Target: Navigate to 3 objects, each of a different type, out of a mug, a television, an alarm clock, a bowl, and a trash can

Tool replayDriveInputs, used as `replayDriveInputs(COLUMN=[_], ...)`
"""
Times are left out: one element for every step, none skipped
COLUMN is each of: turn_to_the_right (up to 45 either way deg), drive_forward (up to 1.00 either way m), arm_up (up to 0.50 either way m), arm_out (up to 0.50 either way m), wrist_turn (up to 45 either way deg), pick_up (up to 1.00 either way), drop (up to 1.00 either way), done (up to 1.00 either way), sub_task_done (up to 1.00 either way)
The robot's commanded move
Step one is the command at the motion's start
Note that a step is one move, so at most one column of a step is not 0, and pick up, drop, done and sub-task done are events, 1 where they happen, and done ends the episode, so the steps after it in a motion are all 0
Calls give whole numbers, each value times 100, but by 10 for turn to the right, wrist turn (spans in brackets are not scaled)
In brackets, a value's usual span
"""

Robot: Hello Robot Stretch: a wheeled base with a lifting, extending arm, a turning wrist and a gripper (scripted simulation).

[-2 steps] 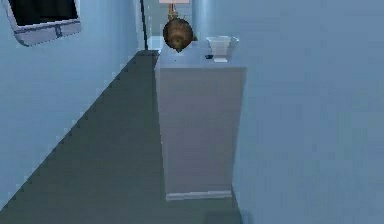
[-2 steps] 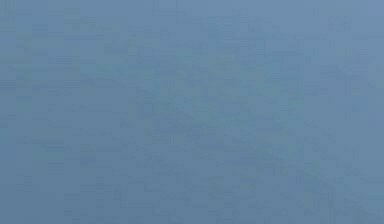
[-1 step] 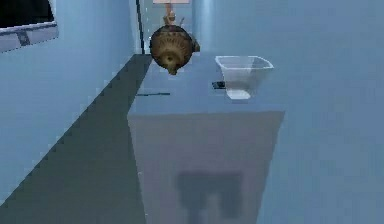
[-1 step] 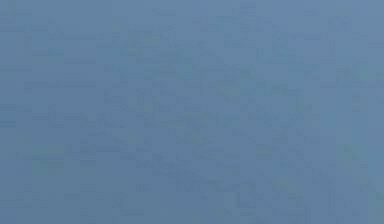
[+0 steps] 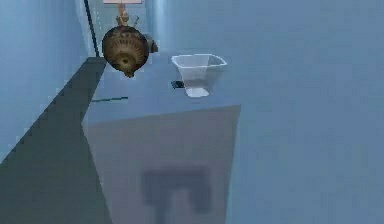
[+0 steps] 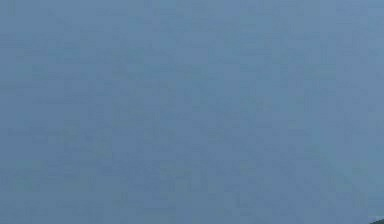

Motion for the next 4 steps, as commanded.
replayDriveInputs(turn_to_the_right=[0,-450,-360,0], drive_forward=[0,0,0,80], arm_up=[0,0,0,0], arm_out=[0,0,0,0], wrist_turn=[0,0,0,0], pick_up=[0,0,0,0], drop=[0,0,0,0], done=[0,0,0,0], sub_task_done=[100,0,0,0])
